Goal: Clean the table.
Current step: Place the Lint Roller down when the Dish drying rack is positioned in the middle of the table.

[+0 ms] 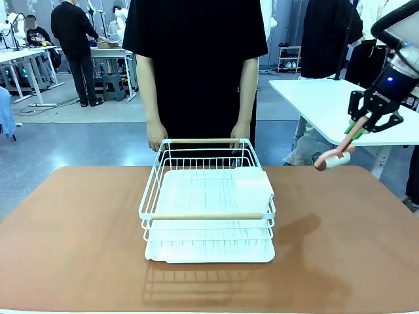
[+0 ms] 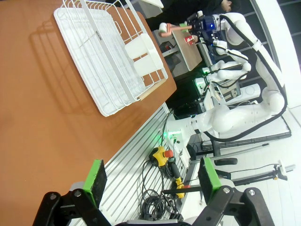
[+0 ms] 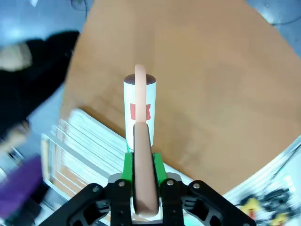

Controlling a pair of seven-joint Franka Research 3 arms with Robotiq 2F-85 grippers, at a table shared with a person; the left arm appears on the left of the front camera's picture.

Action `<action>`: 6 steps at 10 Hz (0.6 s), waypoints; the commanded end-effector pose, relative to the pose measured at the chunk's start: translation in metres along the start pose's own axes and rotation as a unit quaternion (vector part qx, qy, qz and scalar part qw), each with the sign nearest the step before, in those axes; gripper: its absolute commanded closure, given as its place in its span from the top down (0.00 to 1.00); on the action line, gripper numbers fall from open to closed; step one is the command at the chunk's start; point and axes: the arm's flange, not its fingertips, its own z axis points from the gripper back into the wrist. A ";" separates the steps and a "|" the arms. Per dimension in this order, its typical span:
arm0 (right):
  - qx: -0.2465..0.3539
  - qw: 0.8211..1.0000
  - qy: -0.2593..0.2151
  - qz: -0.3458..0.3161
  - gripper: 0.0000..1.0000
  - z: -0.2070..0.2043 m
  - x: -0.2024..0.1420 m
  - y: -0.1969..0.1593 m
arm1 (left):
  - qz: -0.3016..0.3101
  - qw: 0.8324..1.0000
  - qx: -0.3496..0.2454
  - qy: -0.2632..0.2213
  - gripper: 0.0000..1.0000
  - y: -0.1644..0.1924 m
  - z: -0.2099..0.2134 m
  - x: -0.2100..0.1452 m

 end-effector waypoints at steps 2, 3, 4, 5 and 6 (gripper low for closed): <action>0.082 0.980 -0.112 -0.145 0.21 -0.042 -0.012 0.009 | -0.008 1.000 -0.007 -0.007 1.00 -0.002 0.001 -0.002; 0.093 0.974 -0.137 -0.152 0.21 -0.055 -0.013 0.004 | -0.008 1.000 -0.007 -0.007 1.00 -0.002 0.001 -0.002; 0.108 0.969 -0.150 -0.165 0.21 -0.062 -0.013 -0.002 | -0.008 1.000 -0.007 -0.007 1.00 -0.002 0.001 -0.002; 0.112 0.969 -0.137 -0.171 0.21 -0.067 -0.011 -0.010 | -0.008 1.000 -0.007 -0.007 1.00 -0.002 0.001 -0.002; 0.114 0.967 -0.146 -0.176 0.21 -0.075 -0.011 -0.021 | -0.008 1.000 -0.007 -0.007 1.00 -0.002 0.001 -0.002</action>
